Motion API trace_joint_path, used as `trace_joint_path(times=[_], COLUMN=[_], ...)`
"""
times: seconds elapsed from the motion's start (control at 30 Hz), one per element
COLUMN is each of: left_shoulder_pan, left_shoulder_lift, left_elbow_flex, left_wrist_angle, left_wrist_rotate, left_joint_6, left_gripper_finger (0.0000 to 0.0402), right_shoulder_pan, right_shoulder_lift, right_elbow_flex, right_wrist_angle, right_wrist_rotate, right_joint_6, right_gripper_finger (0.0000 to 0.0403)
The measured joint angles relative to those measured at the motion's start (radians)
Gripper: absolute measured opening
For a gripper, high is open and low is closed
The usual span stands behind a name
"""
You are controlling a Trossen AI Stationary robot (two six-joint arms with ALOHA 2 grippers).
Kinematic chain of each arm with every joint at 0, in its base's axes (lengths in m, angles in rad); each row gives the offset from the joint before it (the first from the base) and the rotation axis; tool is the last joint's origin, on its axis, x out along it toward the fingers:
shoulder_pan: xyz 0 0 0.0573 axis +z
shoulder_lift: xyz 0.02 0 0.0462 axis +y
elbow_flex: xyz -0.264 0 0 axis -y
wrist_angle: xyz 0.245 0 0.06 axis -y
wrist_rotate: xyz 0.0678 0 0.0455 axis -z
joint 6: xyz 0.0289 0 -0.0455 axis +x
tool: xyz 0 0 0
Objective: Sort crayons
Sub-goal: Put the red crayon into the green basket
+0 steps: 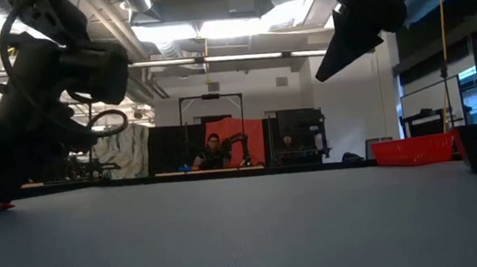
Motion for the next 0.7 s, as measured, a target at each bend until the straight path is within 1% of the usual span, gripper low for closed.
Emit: trace_joint_path(times=[0.13, 0.3, 0.4, 0.47, 0.57, 0.7], left_shoulder_pan=[0.001, 0.004, 0.004, 0.008, 0.008, 0.009], left_shoulder_lift=[0.014, 0.02, 0.02, 0.021, 0.023, 0.023], left_elbow_flex=[0.004, 0.032, 0.042, 0.047, 0.065, 0.127], left_wrist_angle=[-0.001, -0.008, -0.011, -0.014, -0.018, -0.043], left_wrist_rotate=[-0.003, -0.009, -0.009, -0.011, -0.021, -0.105], left_joint_6=[0.031, 0.043, 0.084, 0.089, 0.097, 0.105], left_gripper_finger=[0.0091, 0.0039, 0.0011, 0.0005, 0.0008, 0.0007], right_shoulder_pan=[0.0, 0.0, 0.0, 0.0, 0.0, 0.0], right_shoulder_lift=[0.0, 0.0, 0.0, 0.0, 0.0, -0.001], right_elbow_flex=[0.0, 0.0, 0.0, 0.0, 0.0, 0.0], right_wrist_angle=[-0.001, -0.002, 0.0, 0.001, 0.006, 0.005], right_wrist_rotate=[0.0, 0.0, 0.0, 0.0, 0.0, 0.001], right_joint_6=[0.0, -0.002, -0.009, -0.026, -0.032, -0.021], right_gripper_finger=[0.0167, 0.0167, 0.0167, 0.0167, 0.0167, 0.0168])
